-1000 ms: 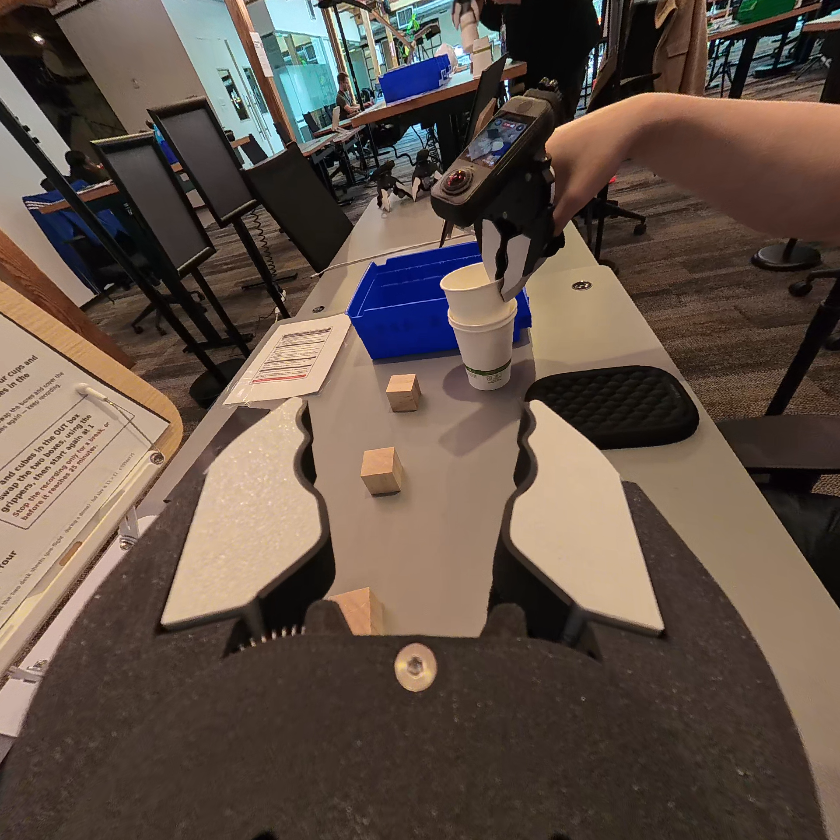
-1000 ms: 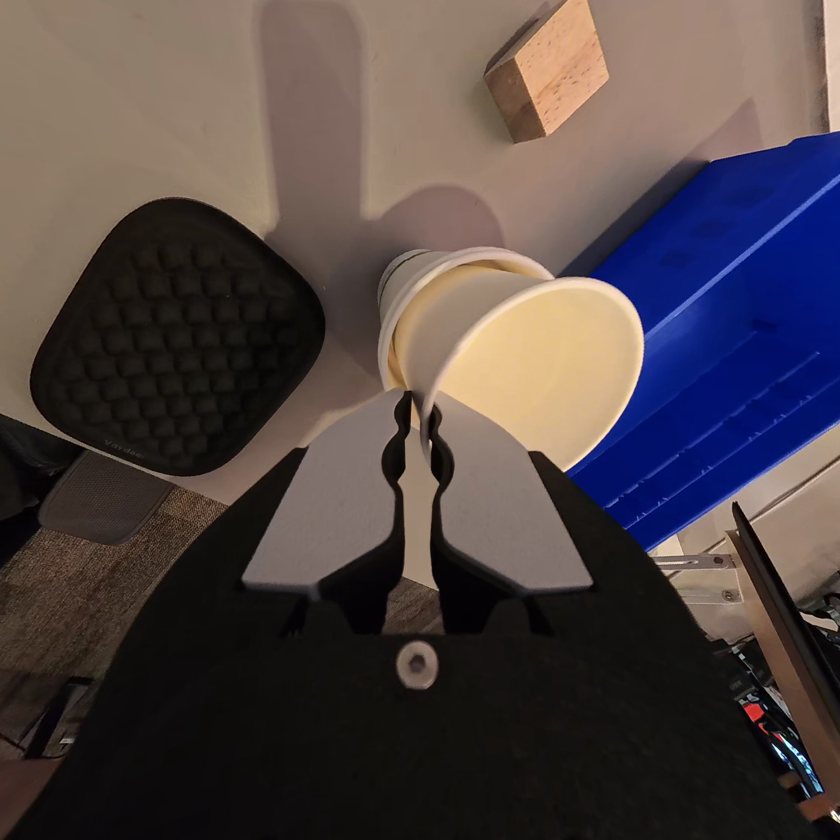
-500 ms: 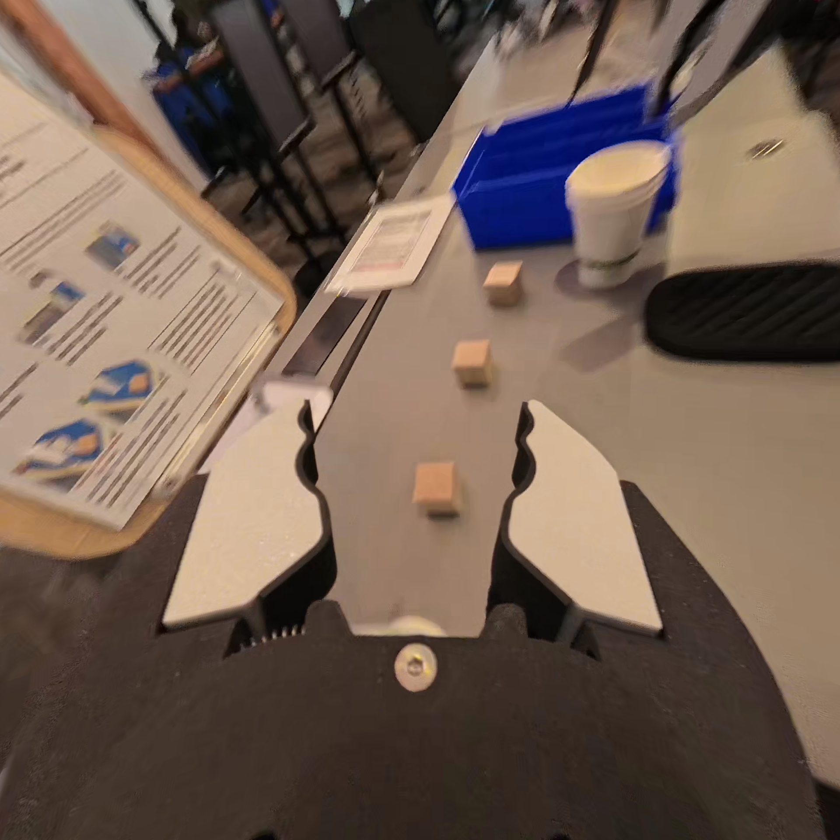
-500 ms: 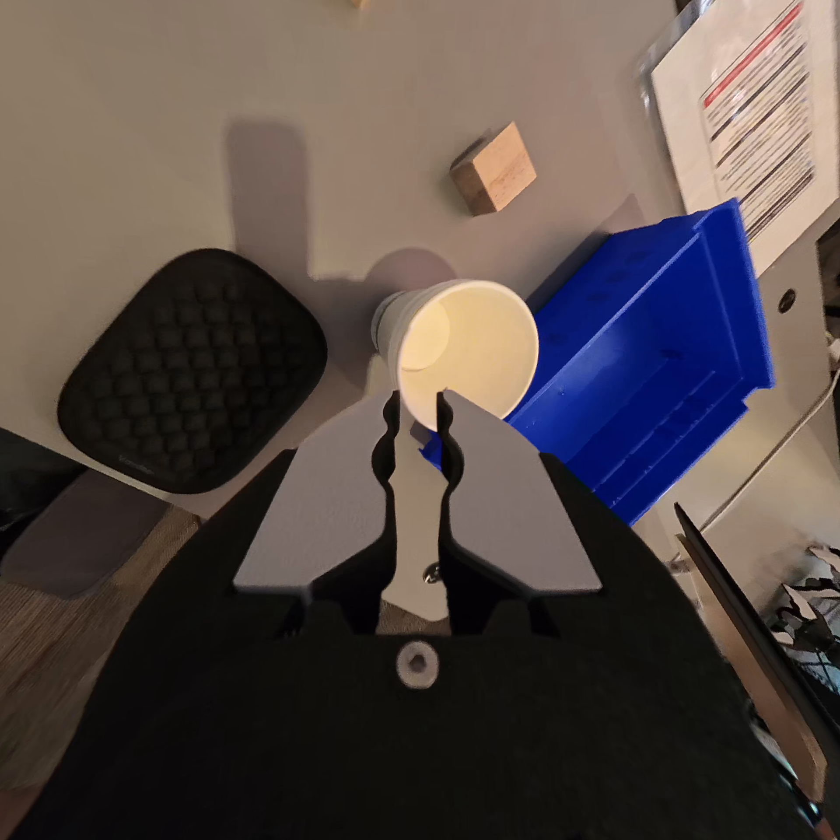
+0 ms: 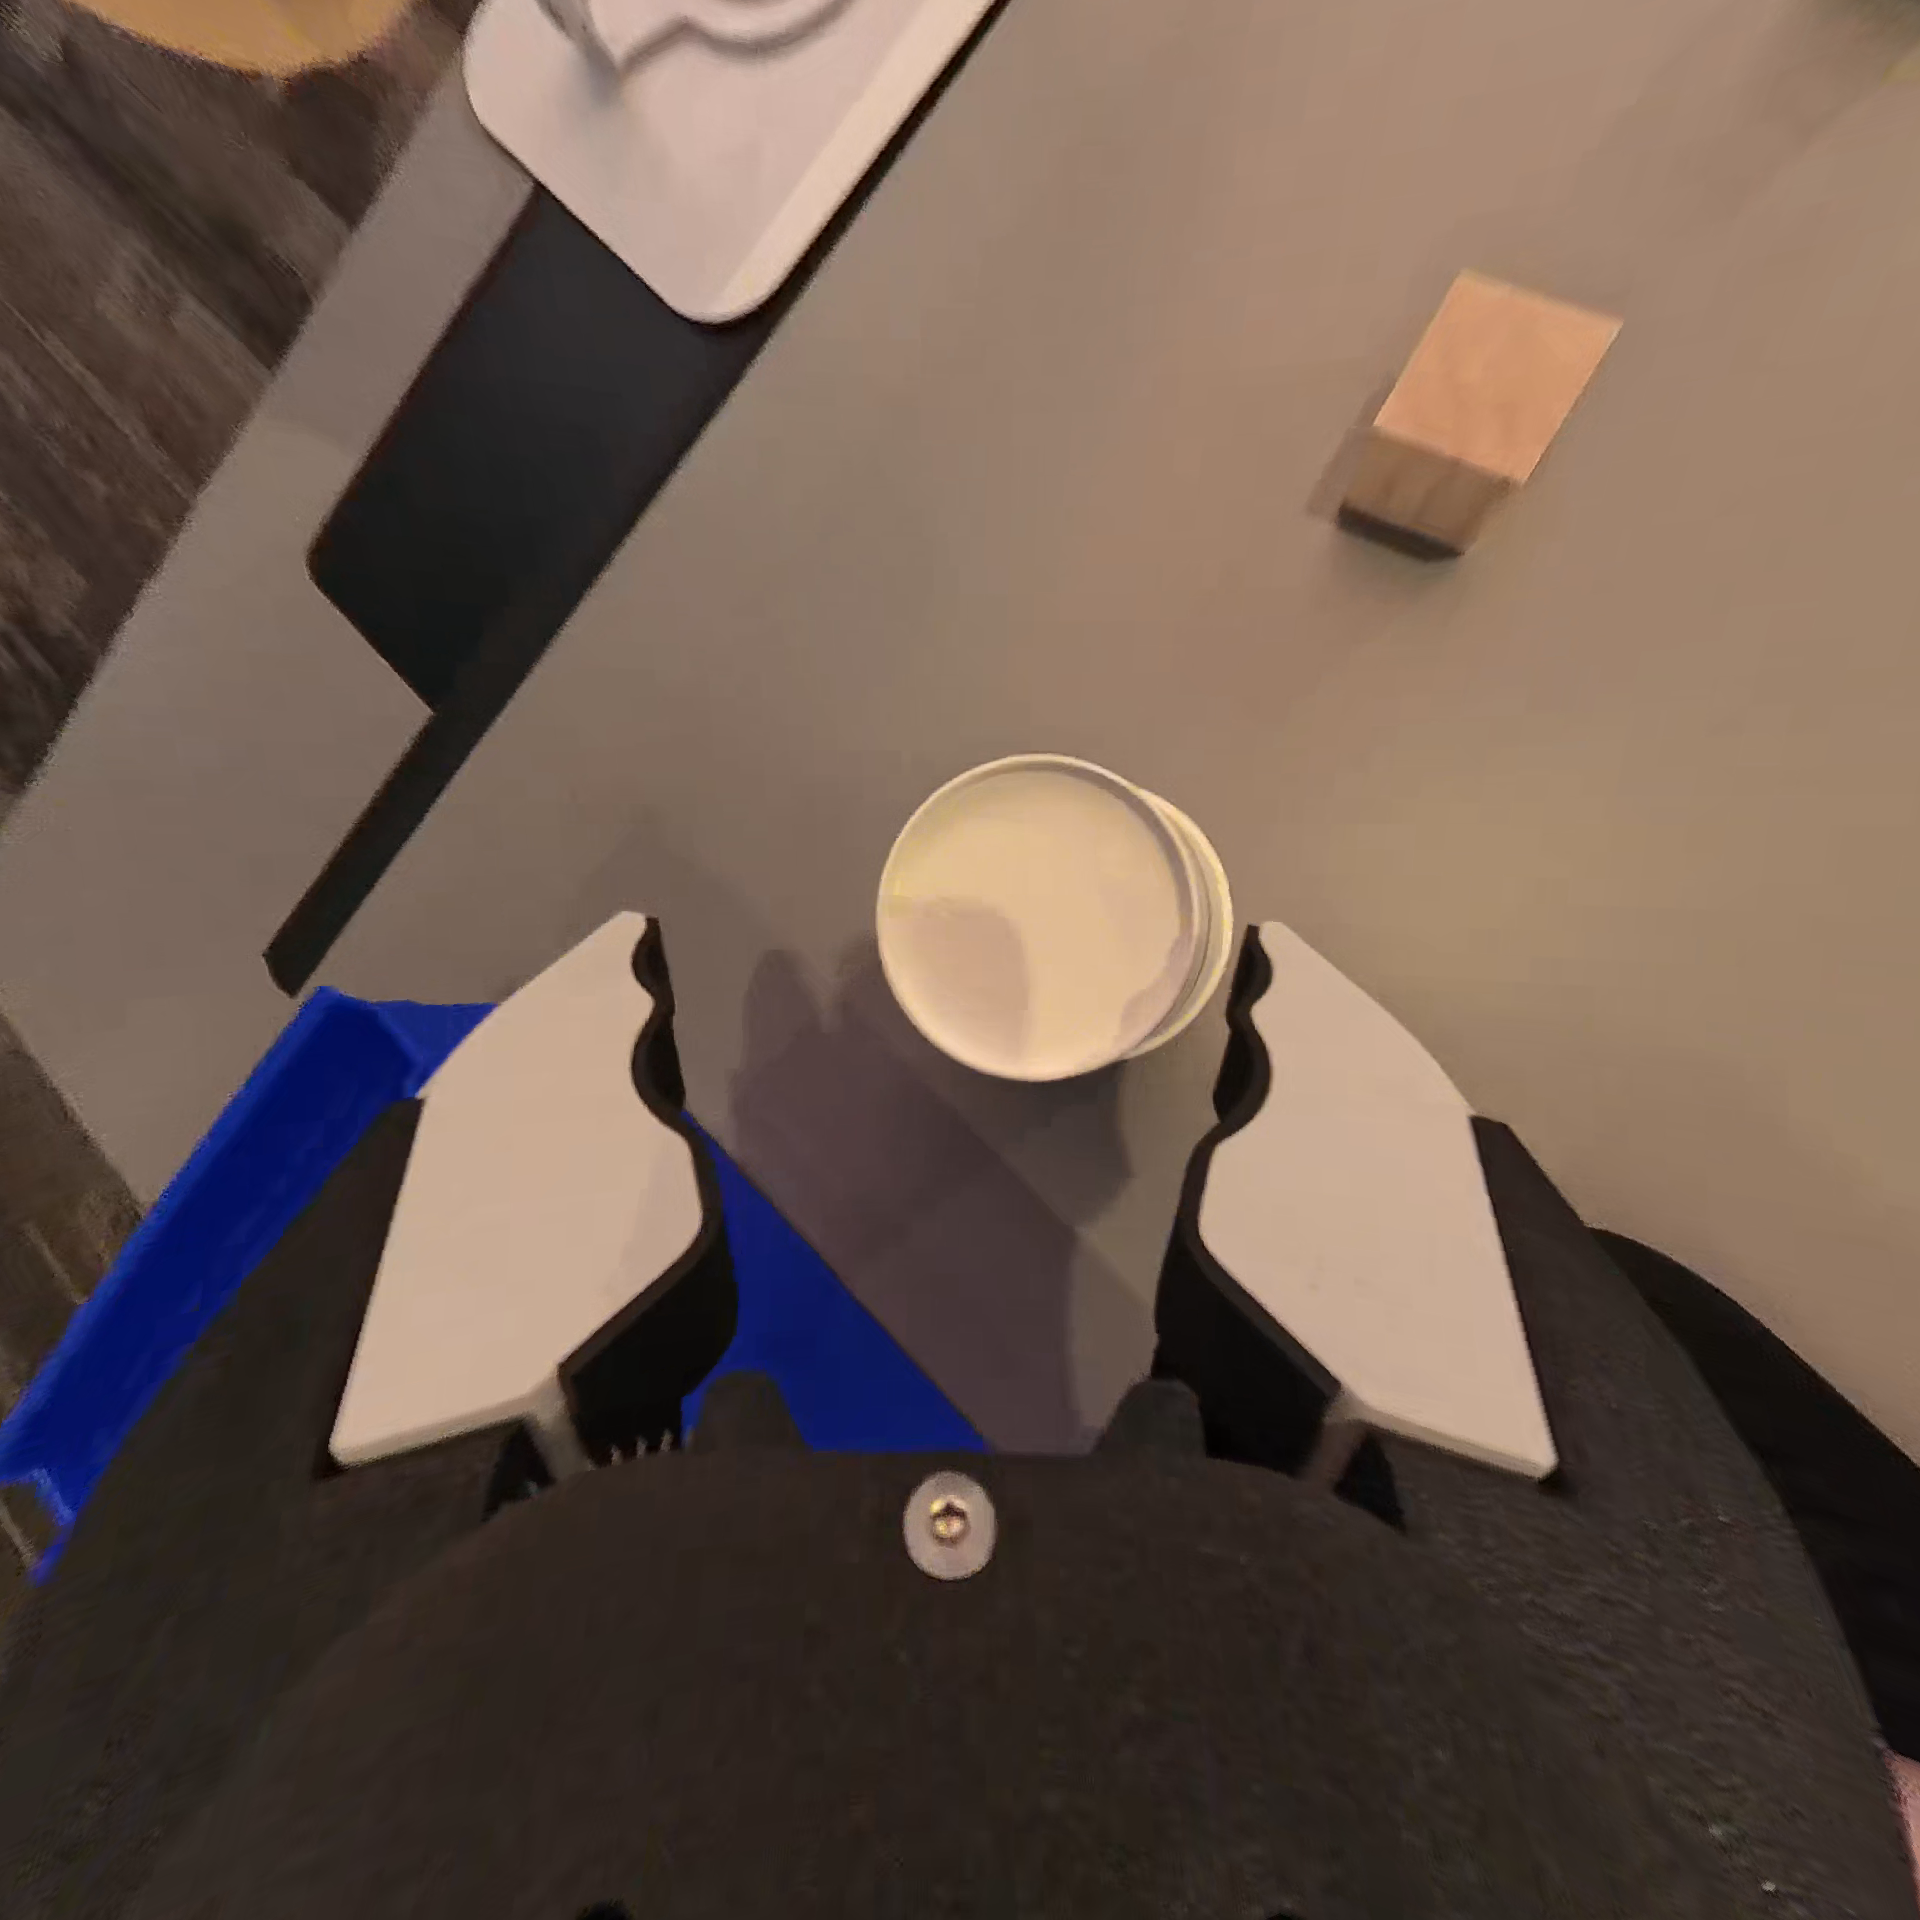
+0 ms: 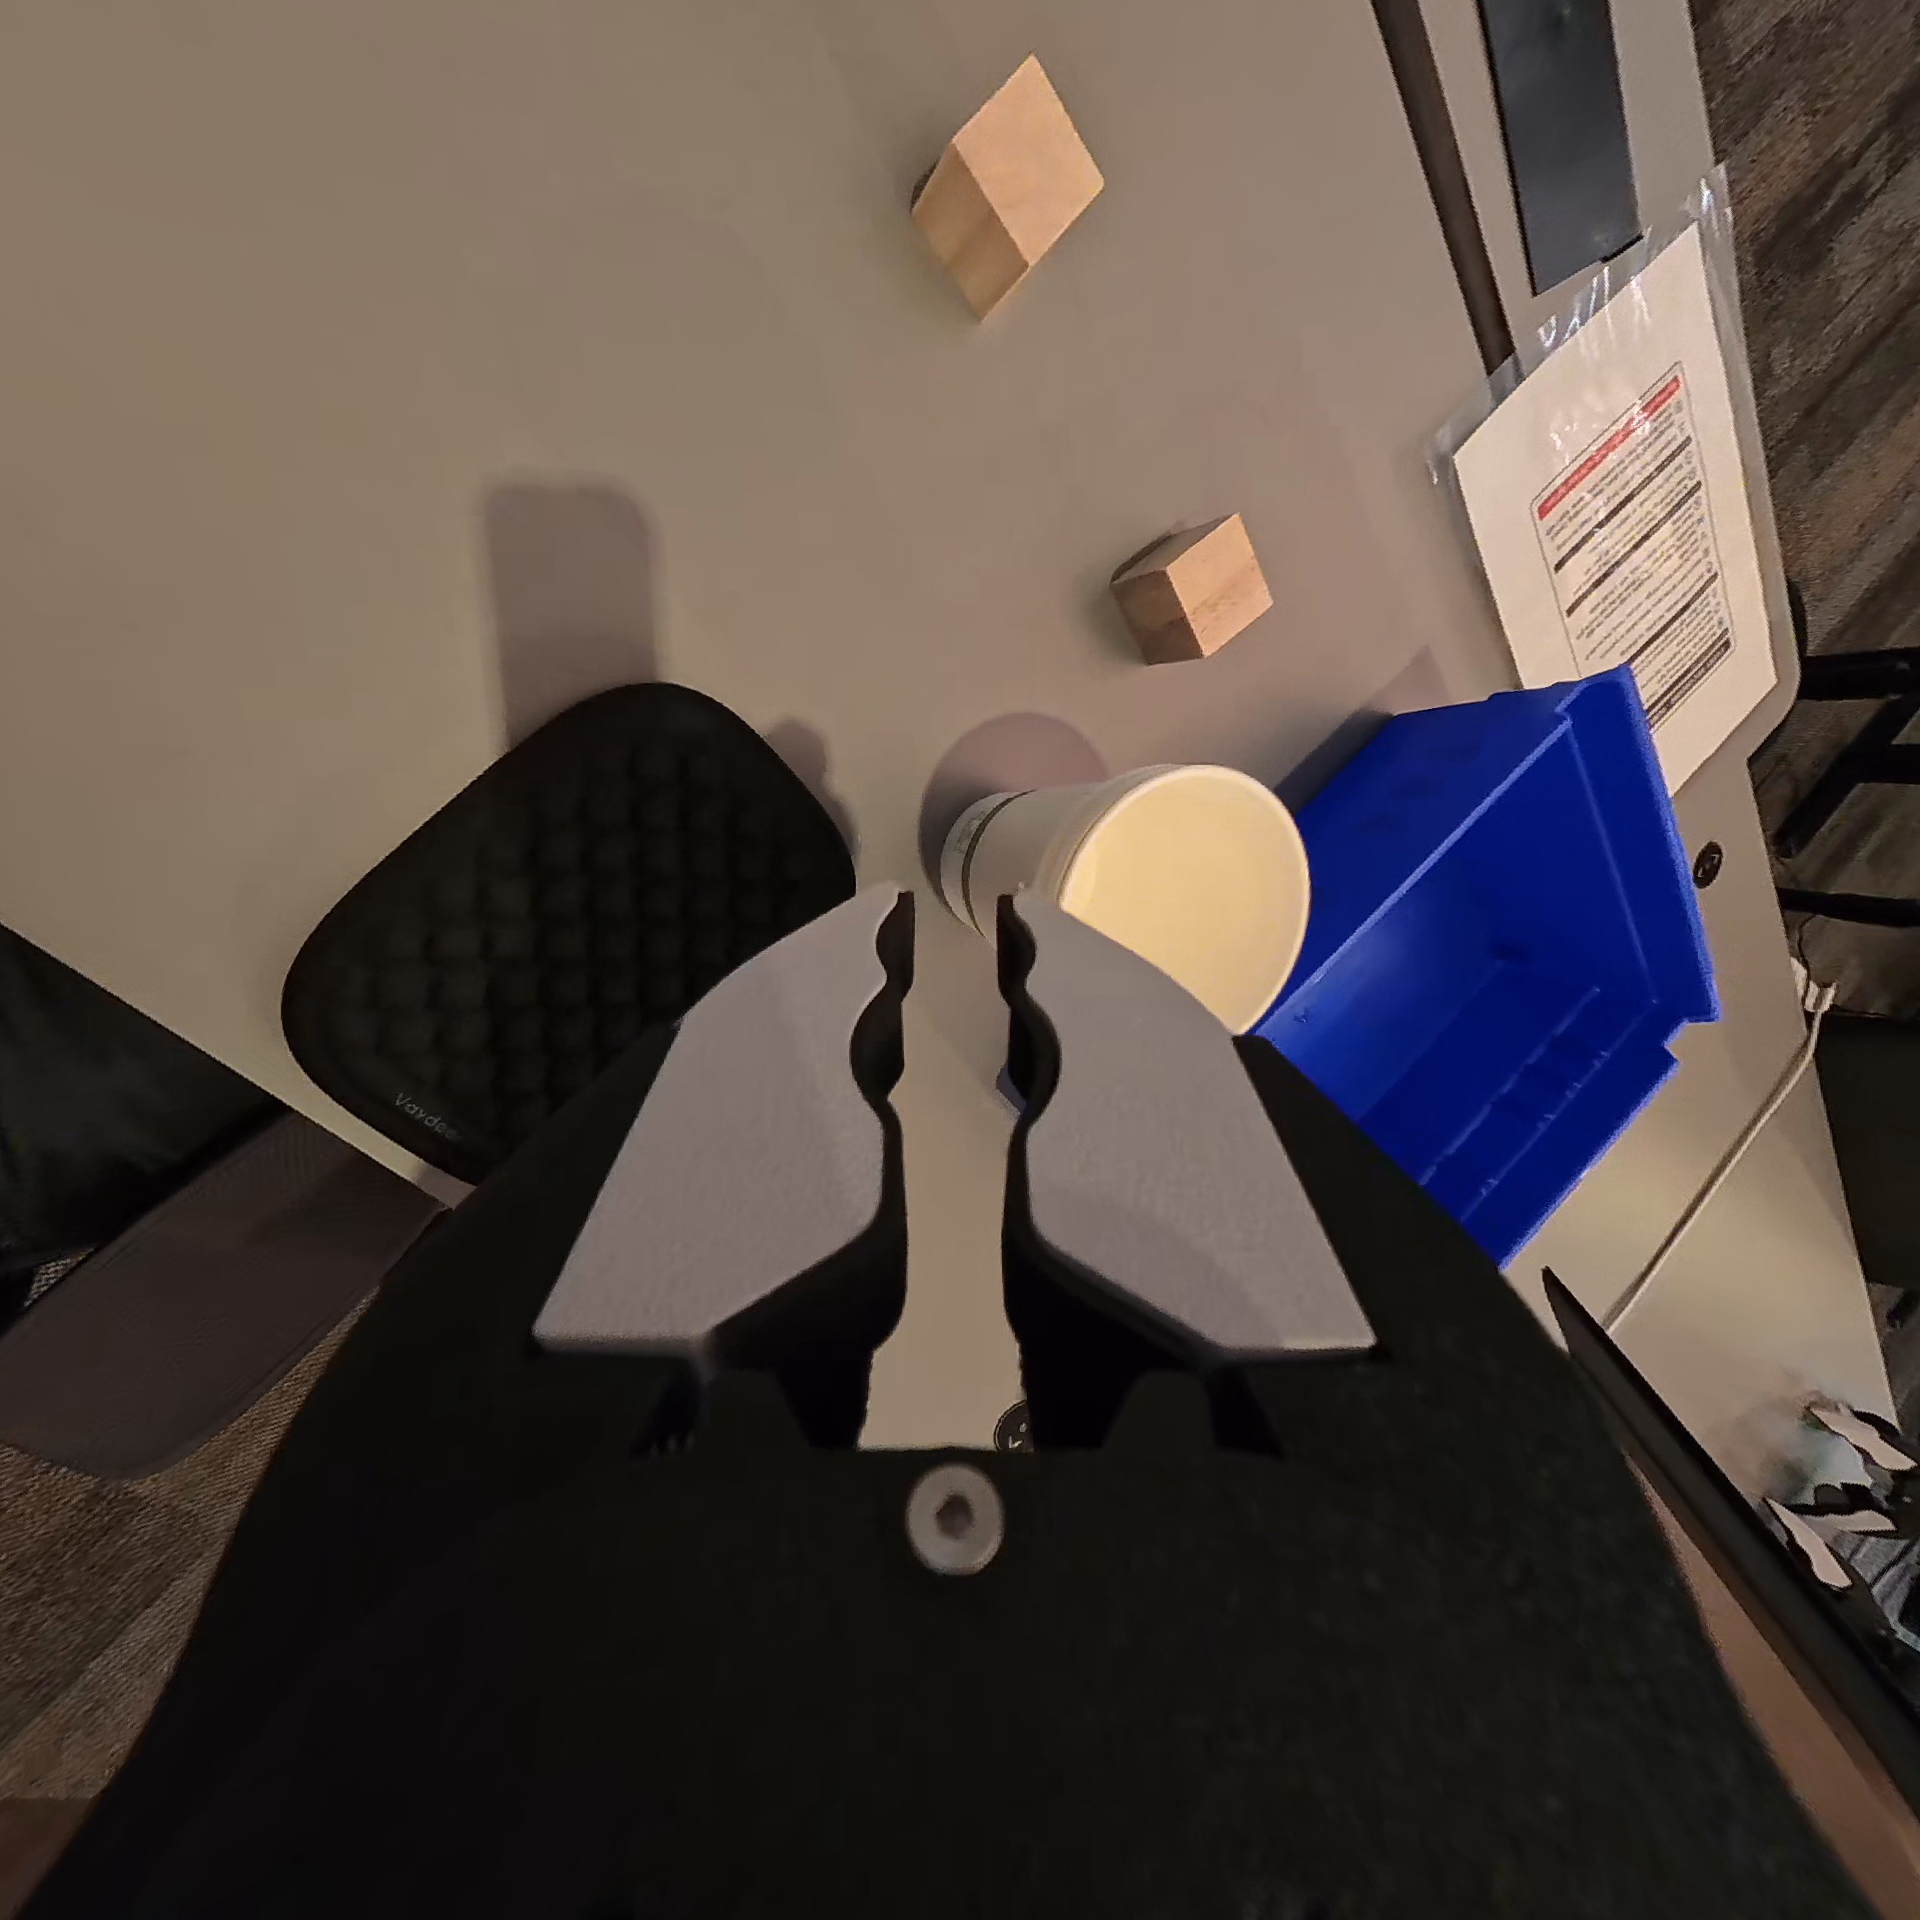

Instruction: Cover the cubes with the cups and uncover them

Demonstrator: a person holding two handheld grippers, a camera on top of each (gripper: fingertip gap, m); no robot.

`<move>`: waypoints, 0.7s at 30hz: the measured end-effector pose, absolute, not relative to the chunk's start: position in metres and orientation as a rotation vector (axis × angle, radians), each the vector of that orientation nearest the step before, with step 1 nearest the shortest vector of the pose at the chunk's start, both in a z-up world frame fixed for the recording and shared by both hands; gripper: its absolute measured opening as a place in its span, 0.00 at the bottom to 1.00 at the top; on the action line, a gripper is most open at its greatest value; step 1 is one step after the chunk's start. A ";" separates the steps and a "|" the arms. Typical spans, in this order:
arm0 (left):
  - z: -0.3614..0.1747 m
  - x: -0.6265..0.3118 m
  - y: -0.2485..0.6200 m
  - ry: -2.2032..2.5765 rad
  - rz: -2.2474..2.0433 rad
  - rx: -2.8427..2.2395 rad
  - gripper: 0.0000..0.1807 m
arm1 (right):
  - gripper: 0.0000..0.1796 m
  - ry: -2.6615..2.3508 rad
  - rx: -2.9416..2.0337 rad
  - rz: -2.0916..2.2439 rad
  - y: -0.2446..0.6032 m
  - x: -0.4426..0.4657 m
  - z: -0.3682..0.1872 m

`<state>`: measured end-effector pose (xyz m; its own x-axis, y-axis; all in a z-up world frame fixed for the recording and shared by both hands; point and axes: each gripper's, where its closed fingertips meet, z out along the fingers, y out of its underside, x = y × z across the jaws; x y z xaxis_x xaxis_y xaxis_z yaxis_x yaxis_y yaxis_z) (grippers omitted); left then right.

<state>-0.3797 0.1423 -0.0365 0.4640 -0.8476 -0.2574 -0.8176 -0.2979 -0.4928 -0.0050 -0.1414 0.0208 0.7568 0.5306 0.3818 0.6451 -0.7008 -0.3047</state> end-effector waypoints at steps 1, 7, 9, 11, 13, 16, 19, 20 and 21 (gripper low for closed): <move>-0.042 -0.379 0.142 1.391 -0.076 -2.171 0.57 | 0.08 -0.892 -2.535 -0.371 -0.142 -0.004 0.020; -0.067 -0.375 0.145 1.440 -0.063 -2.258 0.58 | 0.08 -0.877 -2.544 -0.352 -0.143 0.001 0.014; -0.073 -0.373 0.144 1.459 -0.067 -2.274 0.58 | 0.08 -0.879 -2.546 -0.356 -0.143 0.002 0.013; -0.079 -0.370 0.145 1.477 -0.066 -2.279 0.58 | 0.08 -0.887 -2.548 -0.356 -0.143 0.002 0.012; -0.084 -0.371 0.148 1.484 -0.031 -2.288 0.58 | 0.08 -0.894 -2.546 -0.360 -0.143 0.001 0.011; -0.089 -0.375 0.153 1.489 0.041 -2.299 0.58 | 0.08 -0.909 -2.542 -0.357 -0.143 0.000 0.010; -0.091 -0.374 0.154 1.506 0.054 -2.287 0.55 | 0.08 -0.921 -2.550 -0.353 -0.144 -0.001 0.006; -0.090 -0.374 0.154 1.512 0.056 -2.279 0.52 | 0.08 -0.926 -2.554 -0.354 -0.144 0.000 0.005; -0.090 -0.374 0.154 1.516 0.059 -2.273 0.49 | 0.08 -0.931 -2.558 -0.356 -0.145 0.000 0.004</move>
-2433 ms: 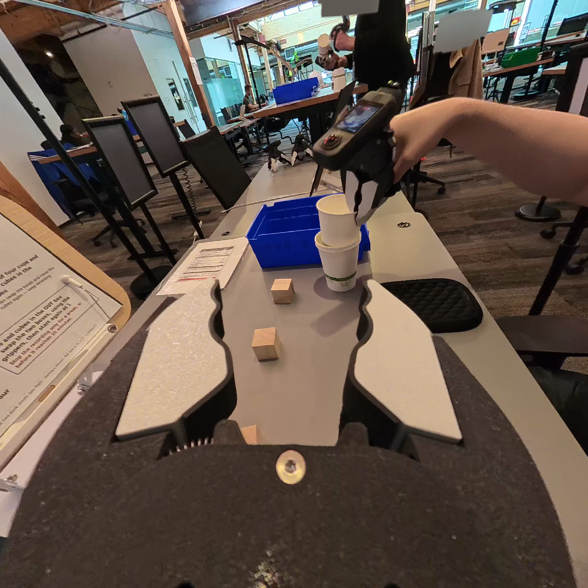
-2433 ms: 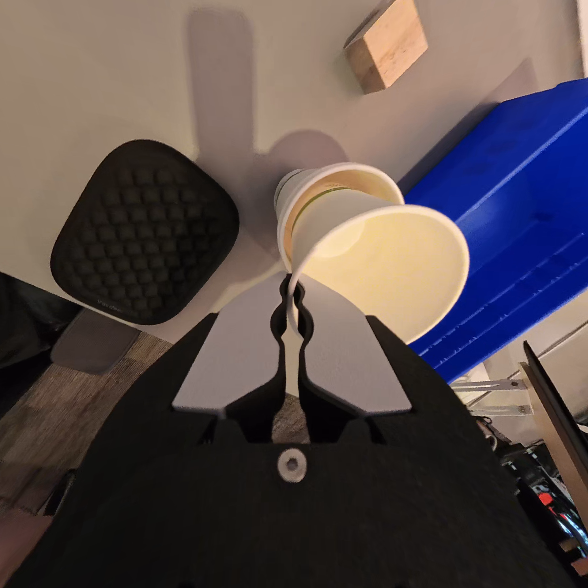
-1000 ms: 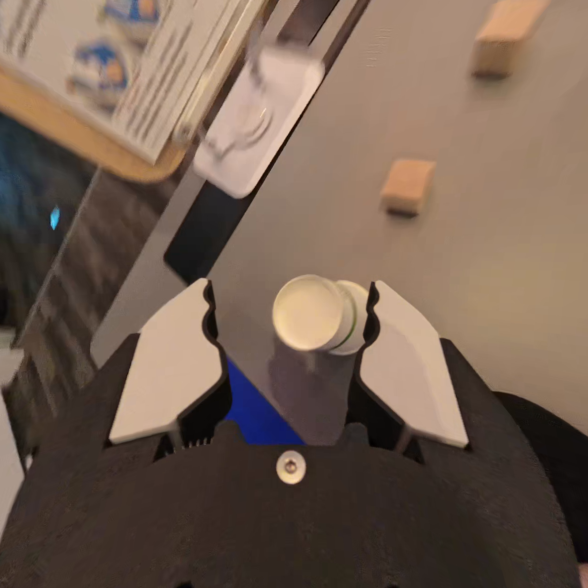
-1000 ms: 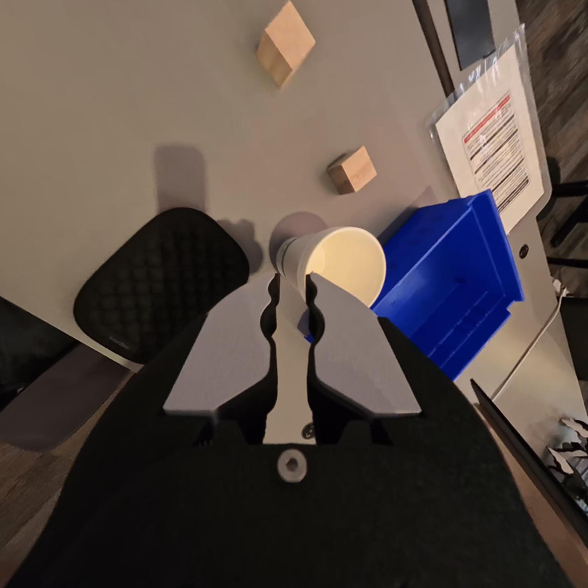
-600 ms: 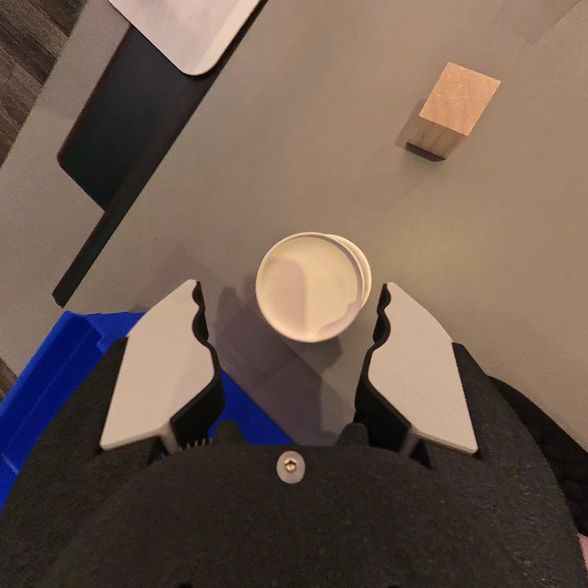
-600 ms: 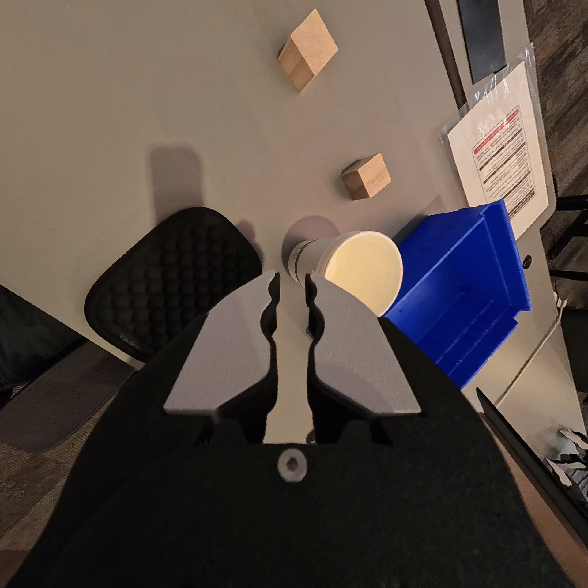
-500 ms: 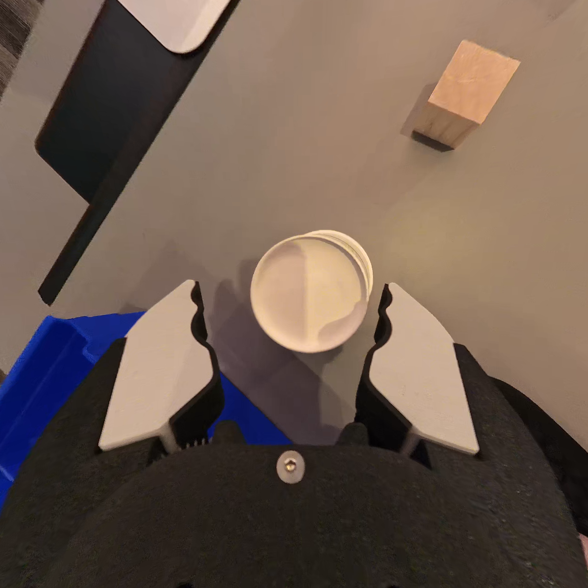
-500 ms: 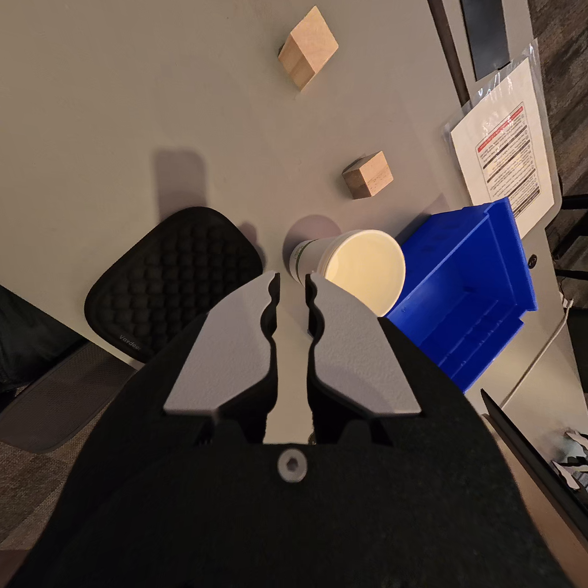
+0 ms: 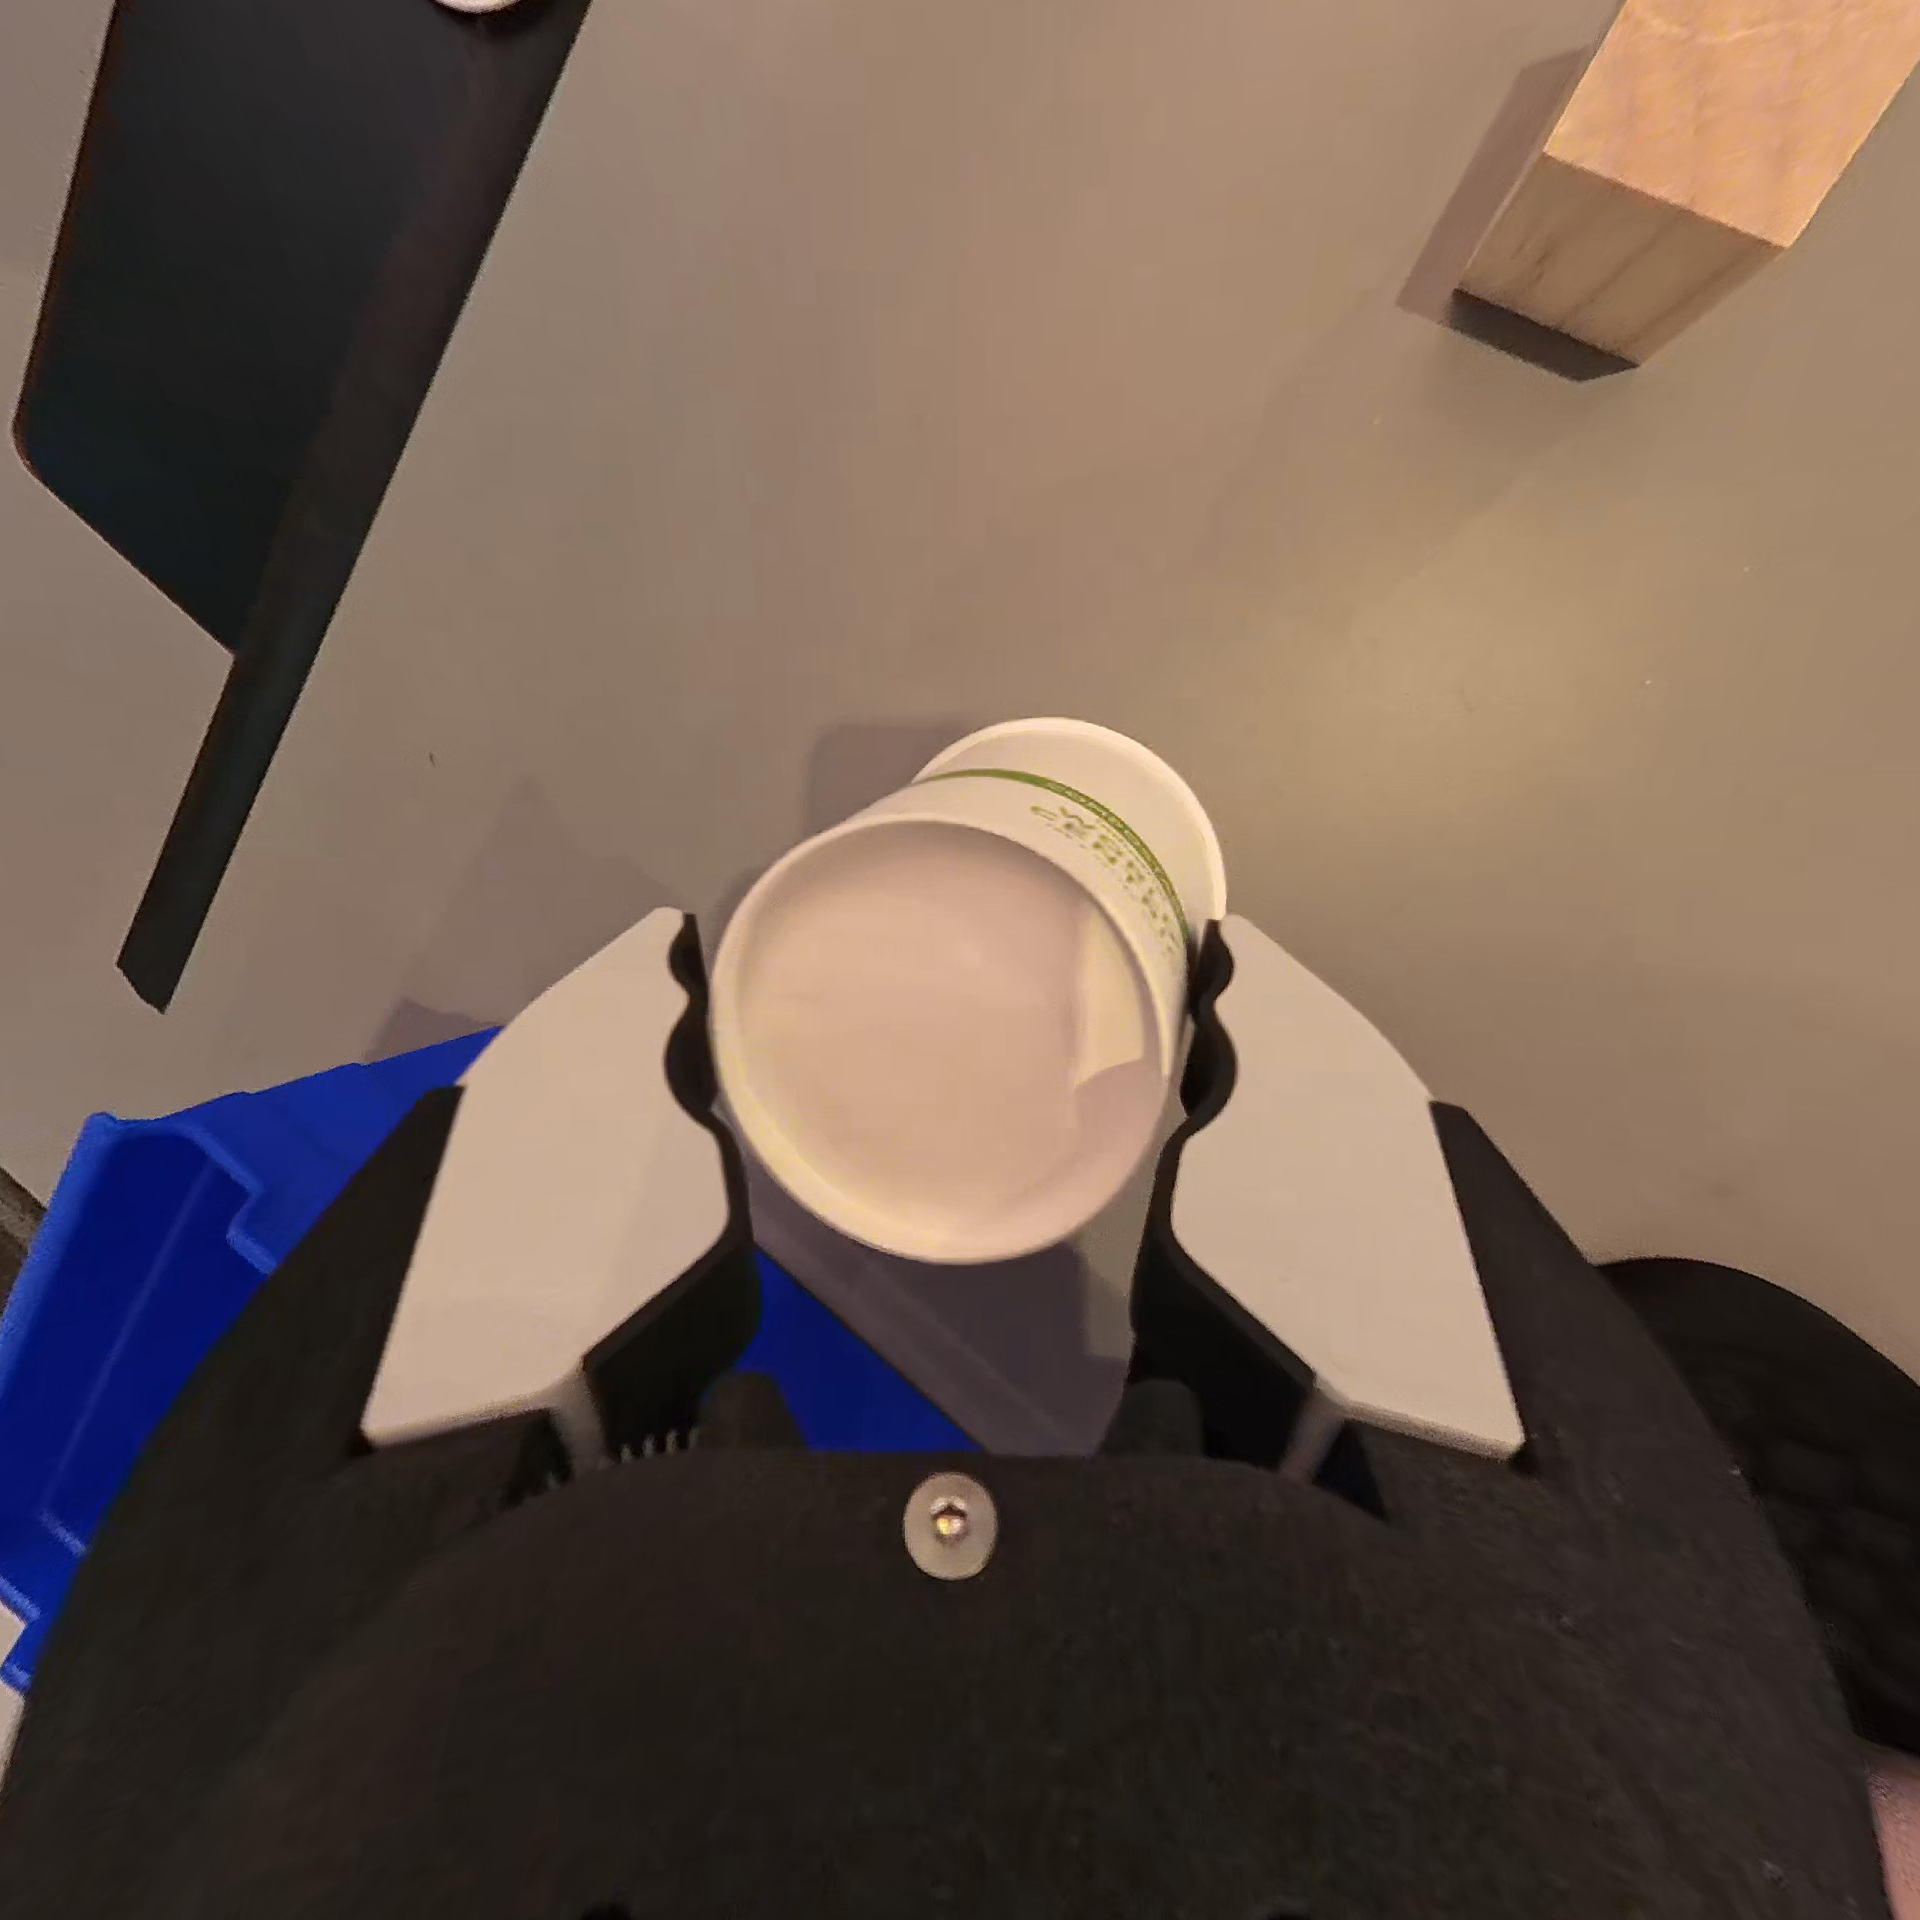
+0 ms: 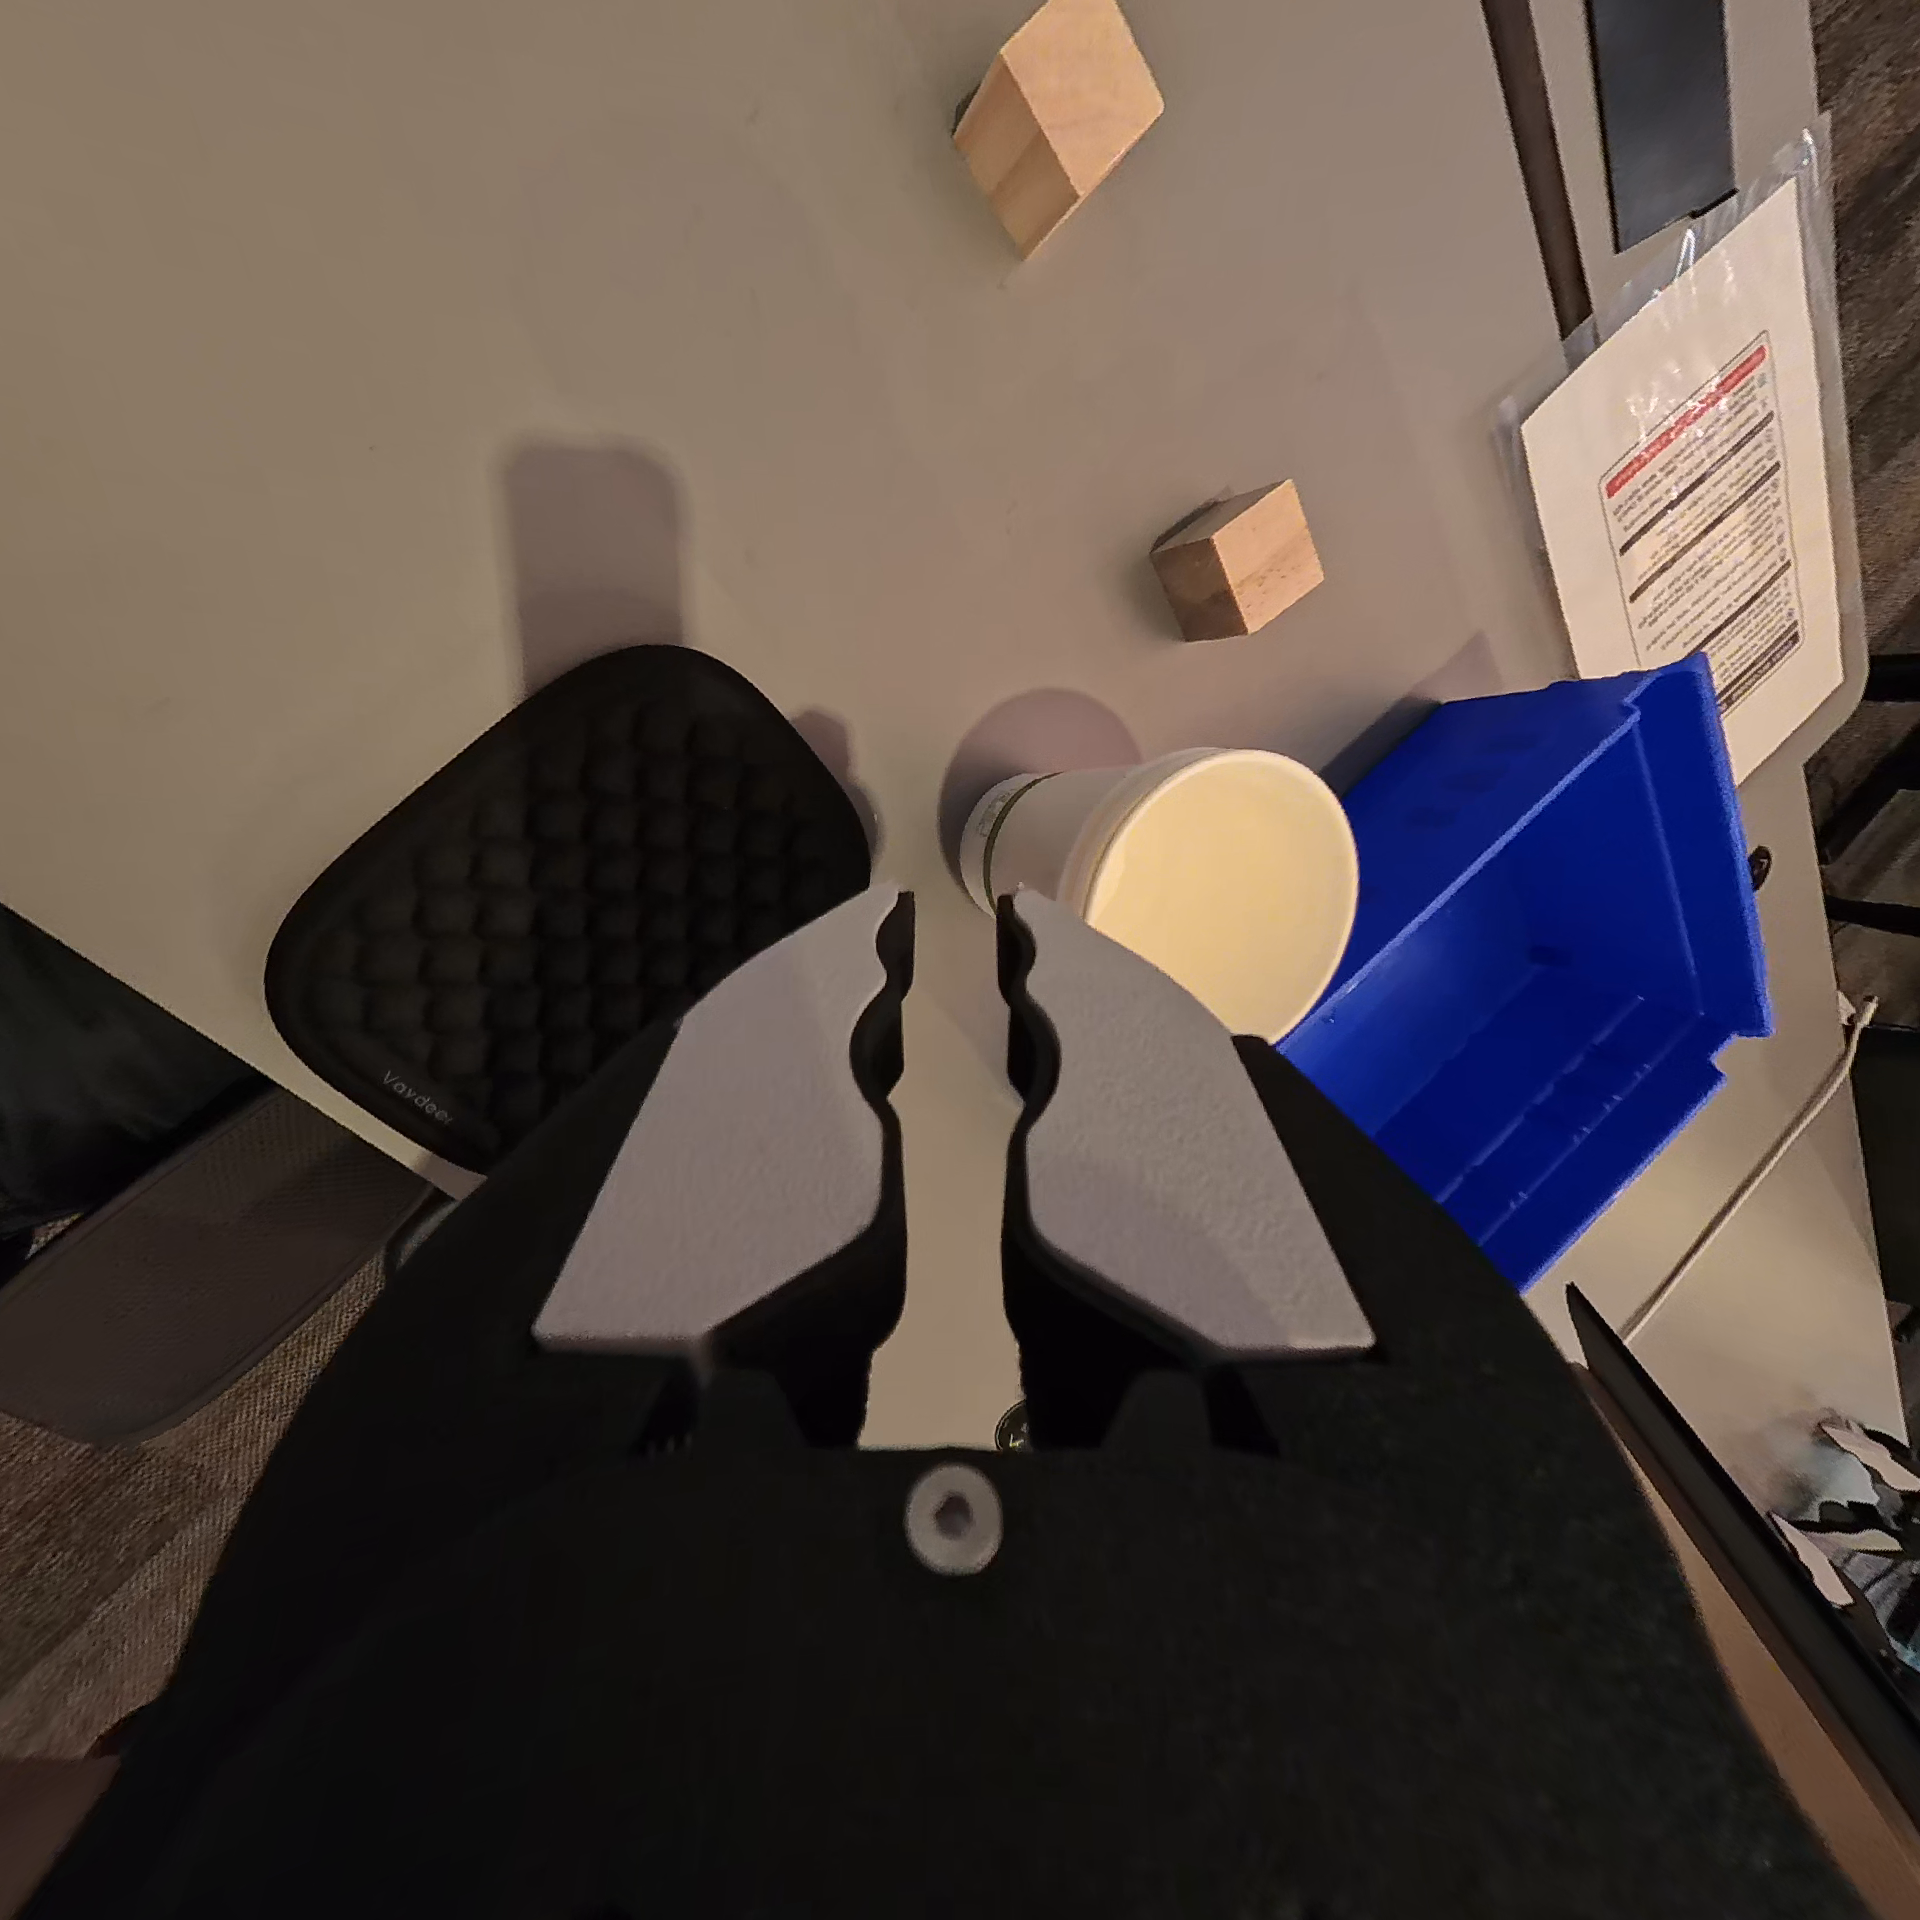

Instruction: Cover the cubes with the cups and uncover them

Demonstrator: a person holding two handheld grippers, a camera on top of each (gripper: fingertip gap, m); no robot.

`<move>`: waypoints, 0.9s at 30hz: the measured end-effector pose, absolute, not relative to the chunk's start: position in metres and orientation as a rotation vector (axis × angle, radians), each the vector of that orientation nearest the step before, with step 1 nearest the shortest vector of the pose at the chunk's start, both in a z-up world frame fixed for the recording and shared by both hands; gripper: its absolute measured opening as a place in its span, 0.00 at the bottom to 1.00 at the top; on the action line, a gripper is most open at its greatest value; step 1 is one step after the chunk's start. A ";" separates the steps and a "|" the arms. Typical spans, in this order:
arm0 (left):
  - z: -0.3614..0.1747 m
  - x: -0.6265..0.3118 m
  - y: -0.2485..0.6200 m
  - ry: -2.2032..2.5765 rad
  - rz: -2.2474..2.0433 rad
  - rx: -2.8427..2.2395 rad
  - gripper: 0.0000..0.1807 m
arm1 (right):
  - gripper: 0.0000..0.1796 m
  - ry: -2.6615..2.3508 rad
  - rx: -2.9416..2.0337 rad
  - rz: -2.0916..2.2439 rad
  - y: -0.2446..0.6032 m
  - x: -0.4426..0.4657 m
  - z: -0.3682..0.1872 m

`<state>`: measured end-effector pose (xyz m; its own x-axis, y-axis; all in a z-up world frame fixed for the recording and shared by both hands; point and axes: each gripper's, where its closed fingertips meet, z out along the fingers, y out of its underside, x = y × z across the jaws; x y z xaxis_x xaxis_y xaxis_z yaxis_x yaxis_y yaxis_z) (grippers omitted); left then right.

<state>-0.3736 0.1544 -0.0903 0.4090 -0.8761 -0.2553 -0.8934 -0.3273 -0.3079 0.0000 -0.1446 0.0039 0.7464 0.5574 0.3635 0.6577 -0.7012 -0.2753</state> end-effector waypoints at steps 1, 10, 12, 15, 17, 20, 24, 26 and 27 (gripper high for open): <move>-0.090 -0.373 0.155 1.520 0.066 -2.266 0.49 | 0.08 -0.933 -2.560 -0.357 -0.145 0.000 0.003; -0.078 -0.366 0.149 1.566 0.046 -2.173 0.48 | 0.08 -0.932 -2.564 -0.351 -0.145 0.002 0.002; -0.067 -0.365 0.149 1.548 0.032 -2.130 0.48 | 0.08 -0.933 -2.565 -0.350 -0.146 0.002 0.002; -0.042 -0.364 0.151 1.480 0.015 -2.037 0.48 | 0.08 -0.934 -2.566 -0.358 -0.146 0.002 0.002; -0.023 -0.361 0.147 1.438 -0.050 -1.964 0.48 | 0.08 -0.932 -2.561 -0.360 -0.145 0.002 0.003; 0.013 -0.348 0.134 1.384 -0.216 -1.808 0.48 | 0.08 -0.923 -2.526 -0.367 -0.141 -0.001 0.007; 0.067 -0.306 0.085 1.426 -0.592 -1.437 0.47 | 0.06 -0.861 -2.319 -0.389 -0.112 -0.024 0.021; 0.081 -0.289 0.056 1.476 -0.758 -1.325 0.47 | 0.06 -0.854 -2.213 -0.297 -0.099 -0.052 0.022; 0.081 -0.283 0.049 1.500 -0.781 -1.322 0.47 | 0.05 -0.854 -2.182 -0.237 -0.095 -0.067 0.021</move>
